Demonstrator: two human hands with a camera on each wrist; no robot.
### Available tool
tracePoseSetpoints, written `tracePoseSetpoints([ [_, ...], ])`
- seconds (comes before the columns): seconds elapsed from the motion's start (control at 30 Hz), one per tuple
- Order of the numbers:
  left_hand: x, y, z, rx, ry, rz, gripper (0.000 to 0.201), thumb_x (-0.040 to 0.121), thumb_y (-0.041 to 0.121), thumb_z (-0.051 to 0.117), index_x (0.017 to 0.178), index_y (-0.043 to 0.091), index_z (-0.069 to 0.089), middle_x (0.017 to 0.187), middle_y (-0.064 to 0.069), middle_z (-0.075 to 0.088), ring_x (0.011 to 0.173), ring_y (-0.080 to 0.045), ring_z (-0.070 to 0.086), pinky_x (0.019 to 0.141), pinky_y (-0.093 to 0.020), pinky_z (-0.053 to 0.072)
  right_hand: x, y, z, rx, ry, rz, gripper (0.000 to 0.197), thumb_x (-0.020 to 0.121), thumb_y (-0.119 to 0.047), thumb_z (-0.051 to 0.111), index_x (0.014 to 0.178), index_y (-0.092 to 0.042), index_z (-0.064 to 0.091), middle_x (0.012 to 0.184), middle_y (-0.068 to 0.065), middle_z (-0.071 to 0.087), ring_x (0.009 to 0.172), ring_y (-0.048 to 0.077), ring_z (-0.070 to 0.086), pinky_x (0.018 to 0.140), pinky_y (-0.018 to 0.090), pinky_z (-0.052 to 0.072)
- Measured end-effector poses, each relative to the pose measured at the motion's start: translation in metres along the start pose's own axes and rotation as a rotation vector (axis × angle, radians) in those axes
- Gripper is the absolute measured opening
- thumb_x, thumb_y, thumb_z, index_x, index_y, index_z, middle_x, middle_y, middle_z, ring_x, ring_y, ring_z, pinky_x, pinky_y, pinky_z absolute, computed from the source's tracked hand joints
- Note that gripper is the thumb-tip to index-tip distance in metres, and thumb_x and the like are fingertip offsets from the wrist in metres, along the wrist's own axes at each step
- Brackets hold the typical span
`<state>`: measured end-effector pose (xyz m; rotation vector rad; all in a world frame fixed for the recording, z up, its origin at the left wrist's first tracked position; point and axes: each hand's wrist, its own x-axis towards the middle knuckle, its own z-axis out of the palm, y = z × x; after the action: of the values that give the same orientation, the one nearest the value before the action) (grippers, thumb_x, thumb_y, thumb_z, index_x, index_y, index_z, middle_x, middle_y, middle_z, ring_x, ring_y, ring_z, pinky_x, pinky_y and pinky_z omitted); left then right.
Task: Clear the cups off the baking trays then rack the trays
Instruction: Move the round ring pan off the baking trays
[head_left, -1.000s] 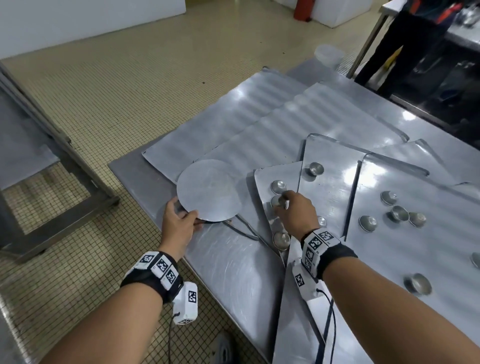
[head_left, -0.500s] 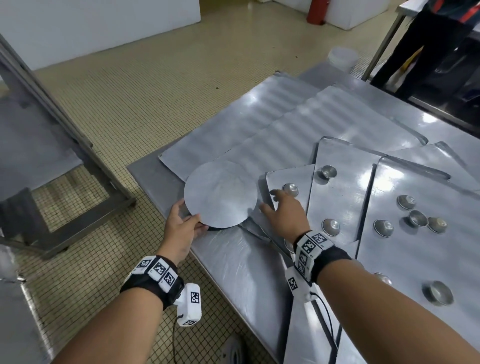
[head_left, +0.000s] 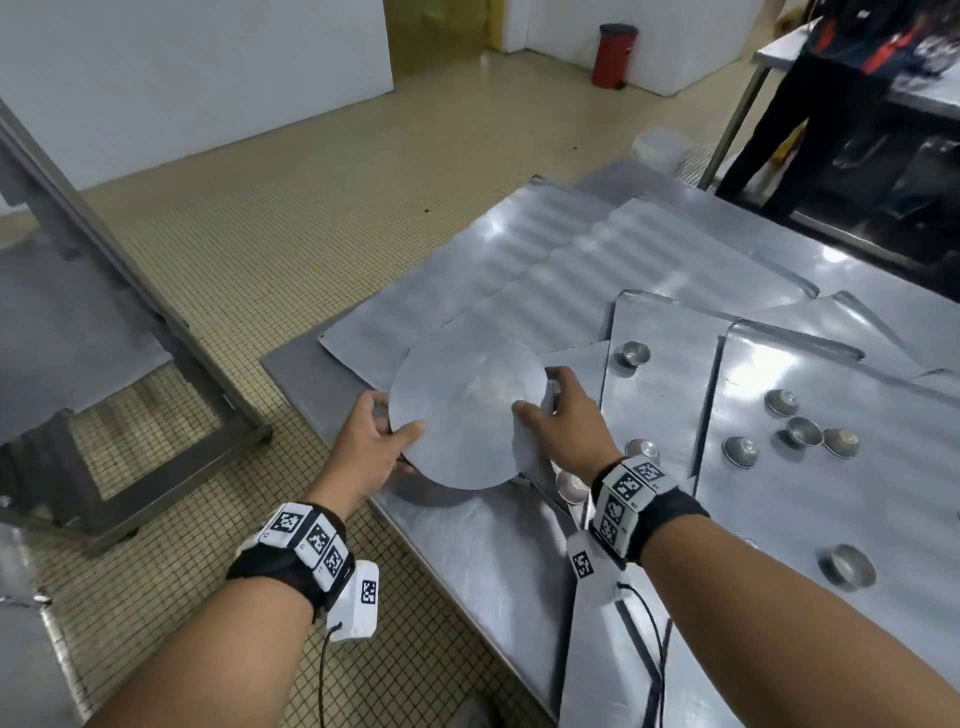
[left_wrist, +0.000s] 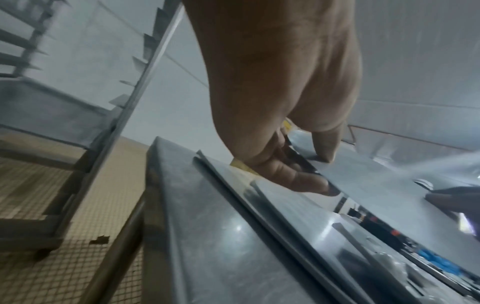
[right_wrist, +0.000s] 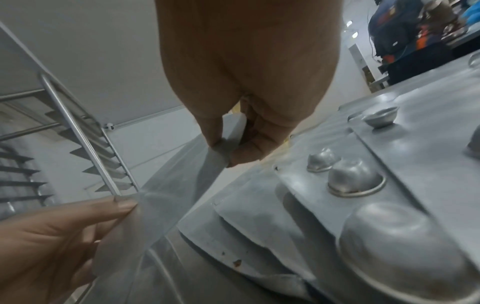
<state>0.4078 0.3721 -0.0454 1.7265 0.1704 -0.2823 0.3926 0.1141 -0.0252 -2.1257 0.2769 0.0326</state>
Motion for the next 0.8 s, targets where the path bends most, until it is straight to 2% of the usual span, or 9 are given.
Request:
tracePoseSetpoints([
  [0.13,-0.009,0.022,0.031,0.156,-0.083,0.087,0.054,0.085,0.031,0.080,0.125,0.029,0.044,0.100,-0.009,0.072,0.084,-0.025,0.074,0.059,-0.040,0.062,-0.026,0.006,-0.048,0.028,0.056,0.012,0.052,0.080,-0.048,0.071,0.125,-0.032,0.050,0.096,0.004,0.070,0.081,0.028,0.070,0.071,0.049,0.060],
  [0.2,-0.019,0.036,0.052,0.179,-0.147,0.114,0.054,0.087,0.030,0.079,0.127,0.029,0.043,0.095,-0.010,0.074,0.076,-0.029,0.075,0.054,-0.035,0.059,-0.045,0.012,-0.076,0.048,0.086,0.031,0.049,0.085,-0.040,0.073,0.127,-0.027,0.052,0.089,0.010,0.070,0.070,0.028,0.069,0.061,0.045,0.060],
  [0.27,-0.033,0.050,0.078,0.205,-0.208,0.152,0.054,0.087,0.029,0.078,0.126,0.028,0.042,0.088,-0.012,0.074,0.068,-0.034,0.074,0.052,-0.035,0.057,-0.069,0.019,-0.105,0.088,0.129,0.049,0.042,0.087,-0.034,0.074,0.122,-0.028,0.051,0.086,0.010,0.069,0.068,0.029,0.069,0.057,0.043,0.060],
  [0.4,-0.063,0.066,0.136,0.240,-0.323,0.212,0.057,0.085,0.031,0.080,0.127,0.027,0.043,0.091,-0.013,0.075,0.062,-0.037,0.071,0.053,-0.040,0.058,-0.124,0.043,-0.162,0.107,0.231,0.073,0.045,0.091,-0.031,0.073,0.129,-0.025,0.049,0.078,-0.004,0.063,0.060,0.010,0.065,0.050,0.023,0.053],
  [0.47,-0.084,0.072,0.167,0.245,-0.376,0.218,0.058,0.084,0.032,0.081,0.128,0.028,0.043,0.094,-0.011,0.076,0.063,-0.035,0.072,0.052,-0.039,0.058,-0.153,0.060,-0.189,0.104,0.282,0.091,0.050,0.091,-0.031,0.073,0.134,-0.022,0.050,0.079,-0.007,0.062,0.063,0.009,0.064,0.051,0.021,0.053],
  [0.53,-0.109,0.078,0.197,0.232,-0.432,0.223,0.058,0.084,0.031,0.081,0.127,0.028,0.042,0.095,-0.012,0.075,0.066,-0.037,0.073,0.049,-0.035,0.056,-0.183,0.077,-0.215,0.116,0.311,0.112,0.052,0.090,-0.033,0.073,0.136,-0.021,0.051,0.080,-0.002,0.064,0.061,0.012,0.066,0.052,0.026,0.054],
  [0.63,-0.150,0.082,0.241,0.235,-0.484,0.249,0.059,0.085,0.031,0.080,0.128,0.025,0.040,0.086,-0.017,0.070,0.059,-0.035,0.071,0.048,-0.034,0.056,-0.230,0.101,-0.254,0.116,0.358,0.109,0.043,0.089,-0.033,0.073,0.127,-0.023,0.054,0.079,0.002,0.068,0.055,0.011,0.067,0.049,0.027,0.053],
  [0.73,-0.187,0.077,0.282,0.240,-0.498,0.280,0.049,0.091,0.026,0.074,0.127,0.024,0.041,0.075,-0.014,0.060,0.052,-0.029,0.068,0.049,-0.035,0.055,-0.275,0.127,-0.288,0.099,0.411,0.123,0.038,0.088,-0.036,0.073,0.120,-0.032,0.053,0.081,0.006,0.069,0.066,0.021,0.070,0.059,0.039,0.060],
  [0.8,-0.212,0.075,0.308,0.246,-0.525,0.311,0.038,0.096,0.025,0.067,0.124,0.022,0.043,0.074,-0.014,0.067,0.055,-0.031,0.068,0.051,-0.036,0.056,-0.301,0.145,-0.309,0.062,0.469,0.136,0.039,0.087,-0.039,0.073,0.121,-0.036,0.055,0.083,0.005,0.069,0.075,0.024,0.070,0.067,0.040,0.059],
])
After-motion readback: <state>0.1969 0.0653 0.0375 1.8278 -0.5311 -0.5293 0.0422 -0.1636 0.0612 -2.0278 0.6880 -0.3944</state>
